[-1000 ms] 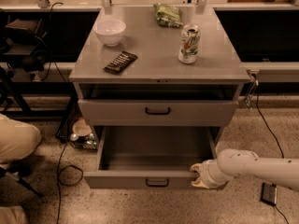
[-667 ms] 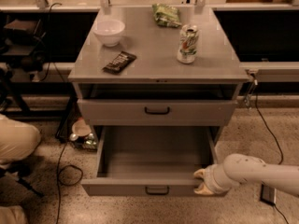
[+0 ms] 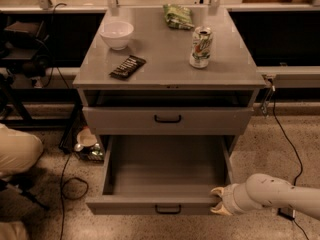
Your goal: Open middle drawer
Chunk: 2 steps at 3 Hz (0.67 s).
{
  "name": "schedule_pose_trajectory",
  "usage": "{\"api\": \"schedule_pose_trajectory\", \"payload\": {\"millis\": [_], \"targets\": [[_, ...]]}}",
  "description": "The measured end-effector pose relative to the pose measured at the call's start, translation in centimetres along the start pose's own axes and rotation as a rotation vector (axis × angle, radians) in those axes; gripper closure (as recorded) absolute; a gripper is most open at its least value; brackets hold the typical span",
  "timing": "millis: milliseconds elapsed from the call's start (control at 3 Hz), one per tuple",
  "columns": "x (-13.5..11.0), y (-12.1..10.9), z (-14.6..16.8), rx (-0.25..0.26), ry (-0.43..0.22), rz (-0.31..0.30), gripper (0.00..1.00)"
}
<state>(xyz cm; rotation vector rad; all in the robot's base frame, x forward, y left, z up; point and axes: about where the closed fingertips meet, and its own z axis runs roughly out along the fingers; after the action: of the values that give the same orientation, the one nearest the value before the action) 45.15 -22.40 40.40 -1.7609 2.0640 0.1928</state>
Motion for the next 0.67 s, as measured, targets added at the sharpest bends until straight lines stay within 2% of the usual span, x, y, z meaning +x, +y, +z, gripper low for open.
{"api": "schedule_pose_trajectory", "payload": {"millis": [333, 667], "targets": [[-0.1, 0.0, -0.1, 0.000, 0.000, 0.000, 1.00], [1.1, 2.3, -0.4, -0.001, -0.018, 0.076, 1.00]]}}
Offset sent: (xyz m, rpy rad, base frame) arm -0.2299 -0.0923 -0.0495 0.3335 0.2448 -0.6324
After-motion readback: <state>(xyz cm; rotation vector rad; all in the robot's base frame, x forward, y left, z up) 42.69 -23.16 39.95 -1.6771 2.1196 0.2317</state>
